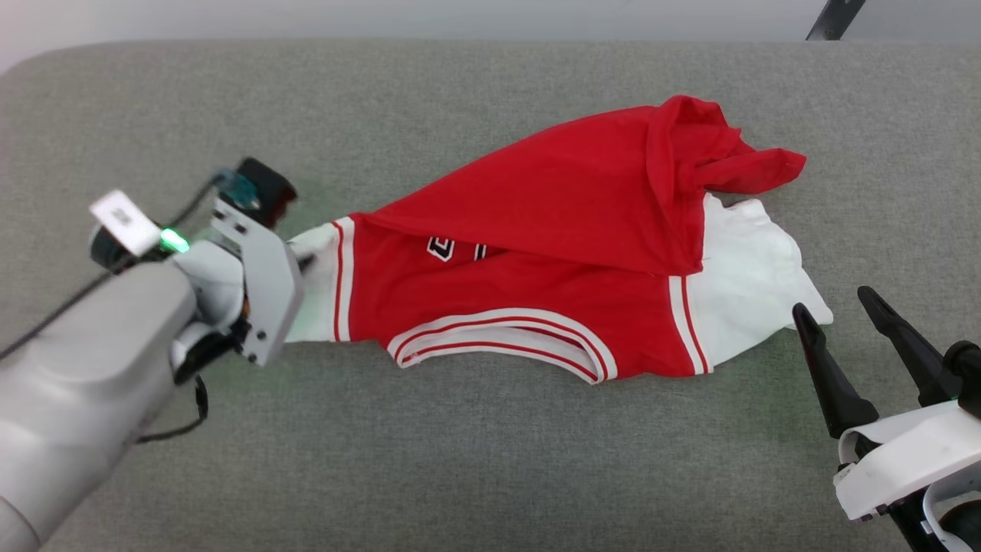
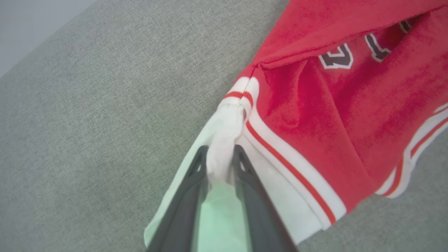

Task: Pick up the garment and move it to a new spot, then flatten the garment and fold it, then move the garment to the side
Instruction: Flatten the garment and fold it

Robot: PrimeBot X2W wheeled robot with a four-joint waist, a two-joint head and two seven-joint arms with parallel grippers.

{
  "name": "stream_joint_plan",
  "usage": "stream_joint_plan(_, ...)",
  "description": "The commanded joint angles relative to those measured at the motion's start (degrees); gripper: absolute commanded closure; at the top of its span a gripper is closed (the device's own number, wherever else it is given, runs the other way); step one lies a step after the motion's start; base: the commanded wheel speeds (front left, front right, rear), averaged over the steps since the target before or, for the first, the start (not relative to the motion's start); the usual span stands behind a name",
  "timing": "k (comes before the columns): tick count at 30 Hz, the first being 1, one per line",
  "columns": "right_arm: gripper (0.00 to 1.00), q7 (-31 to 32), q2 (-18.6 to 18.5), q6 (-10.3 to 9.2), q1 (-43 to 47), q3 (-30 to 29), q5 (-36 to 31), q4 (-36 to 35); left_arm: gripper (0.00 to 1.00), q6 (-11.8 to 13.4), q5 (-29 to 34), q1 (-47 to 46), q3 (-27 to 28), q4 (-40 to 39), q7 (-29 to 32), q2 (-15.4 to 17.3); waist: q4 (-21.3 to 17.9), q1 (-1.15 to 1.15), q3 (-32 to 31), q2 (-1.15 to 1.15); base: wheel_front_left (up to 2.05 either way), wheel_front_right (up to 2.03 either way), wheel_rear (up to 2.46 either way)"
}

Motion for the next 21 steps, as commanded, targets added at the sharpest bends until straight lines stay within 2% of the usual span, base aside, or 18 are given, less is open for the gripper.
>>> stream_joint_plan(1, 0.0, -0.1, 0.2, -0.06, -0.8, -0.1, -0.2, -0.2, 1.0, 0.5, -1.0, -0.5, 0.9, 0.7, -0.4, 0.0, -0.2, 0.0, 0.3, 0.0, 0.0, 0.0, 0.0)
stream_joint_plan(7, 0.0, -0.3, 0.3, -0.06, -1.1, 0.2, 0.0, -0.1, 1.0, 1.5, -2.8, -2.4, 3.0, 4.9, -0.4, 0.0, -1.0, 0.0, 0.9, 0.0, 0.0, 0.0, 0.0)
stream_joint_plan(8, 0.0, -0.3, 0.3, -0.06, -1.2, 0.3, 0.0, 0.0, 0.9, 1.6, -3.1, -2.7, 3.3, 6.0, -0.3, -0.1, -1.2, 0.0, 1.1, 0.0, 0.0, 0.0, 0.0)
stream_joint_plan(9, 0.0, -0.4, 0.4, -0.06, -1.3, 0.4, 0.0, 0.1, 0.65, 1.8, -3.4, -2.8, 3.5, 7.2, -0.1, -0.4, -1.4, 0.0, 1.2, 0.0, 0.0, 0.0, 0.0)
stream_joint_plan(10, 0.0, -0.3, 0.3, -0.06, -1.5, 0.5, 0.1, 0.2, 0.59, 1.9, -4.0, -2.6, 3.7, 8.5, 0.3, -0.9, -1.6, 0.0, 1.4, 0.0, 0.0, 0.0, 0.0)
stream_joint_plan(11, 0.0, -0.2, 0.4, -0.06, -1.6, 0.5, 0.2, 0.4, 0.34, 1.9, -4.4, -2.3, 3.9, 9.6, 0.6, -1.3, -1.8, 0.0, 1.5, 0.0, 0.0, 0.0, 0.0)
stream_joint_plan(12, 0.0, -0.1, 0.4, -0.06, -1.8, 0.6, 0.2, 0.6, 0.0, 1.8, -4.9, -2.1, 4.1, 10.8, 0.7, -1.6, -2.0, 0.0, 1.6, 0.0, 0.0, 0.0, 0.0)
stream_joint_plan(17, 0.0, 1.0, -0.6, -0.06, -2.4, 1.2, 0.6, 1.6, 0.0, 1.0, -7.0, -1.4, 5.5, 15.8, -1.2, -3.6, -2.9, 0.0, 1.7, 0.0, 0.0, 0.0, 0.0)
stream_joint_plan(21, 0.0, 3.9, -3.0, -0.06, -2.9, 2.1, 1.7, 3.0, 0.0, 0.2, -8.1, -0.8, 6.6, 17.4, -4.3, -4.6, -2.7, 0.0, 0.4, 0.0, 0.0, 0.0, 0.0)
